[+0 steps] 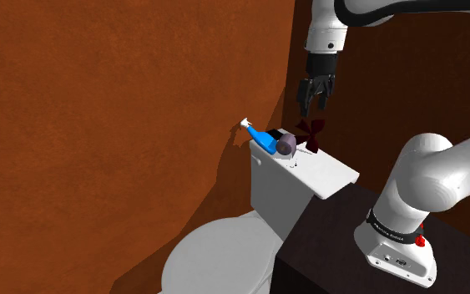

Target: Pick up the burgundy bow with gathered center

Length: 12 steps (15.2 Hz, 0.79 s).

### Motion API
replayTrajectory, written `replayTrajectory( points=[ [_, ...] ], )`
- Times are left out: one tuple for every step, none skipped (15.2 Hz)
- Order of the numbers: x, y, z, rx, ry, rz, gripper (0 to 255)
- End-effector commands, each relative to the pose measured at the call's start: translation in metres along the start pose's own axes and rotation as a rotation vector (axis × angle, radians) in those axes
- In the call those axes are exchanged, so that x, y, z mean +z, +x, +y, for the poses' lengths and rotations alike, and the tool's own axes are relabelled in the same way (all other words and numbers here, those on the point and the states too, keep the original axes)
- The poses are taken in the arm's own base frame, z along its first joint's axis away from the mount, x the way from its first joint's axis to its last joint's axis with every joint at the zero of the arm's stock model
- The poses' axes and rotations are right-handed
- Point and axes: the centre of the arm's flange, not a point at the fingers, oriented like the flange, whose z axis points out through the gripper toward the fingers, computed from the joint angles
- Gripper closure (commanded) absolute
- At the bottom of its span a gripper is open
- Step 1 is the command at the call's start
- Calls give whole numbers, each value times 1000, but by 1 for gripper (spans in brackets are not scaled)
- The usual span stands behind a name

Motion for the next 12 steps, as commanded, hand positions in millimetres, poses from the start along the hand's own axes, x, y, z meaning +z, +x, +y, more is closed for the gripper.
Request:
replayTrajectory(
  points=[
    [0,0,0,0,0,0,0],
    [9,5,5,4,-17,5,0],
    [17,11,11,8,-33,11,0],
    [26,16,16,13,-50,16,0],
    [34,22,22,17,-66,21,0],
    [42,27,28,21,-83,27,0],
    [50,33,34,25,-99,32,0],
    [58,38,40,30,-116,37,0],
    [66,44,46,34,-132,43,0],
    [73,50,53,38,-149,48,0],
    [81,55,59,42,-165,53,0],
    [88,61,66,47,-182,59,0]
  ],
)
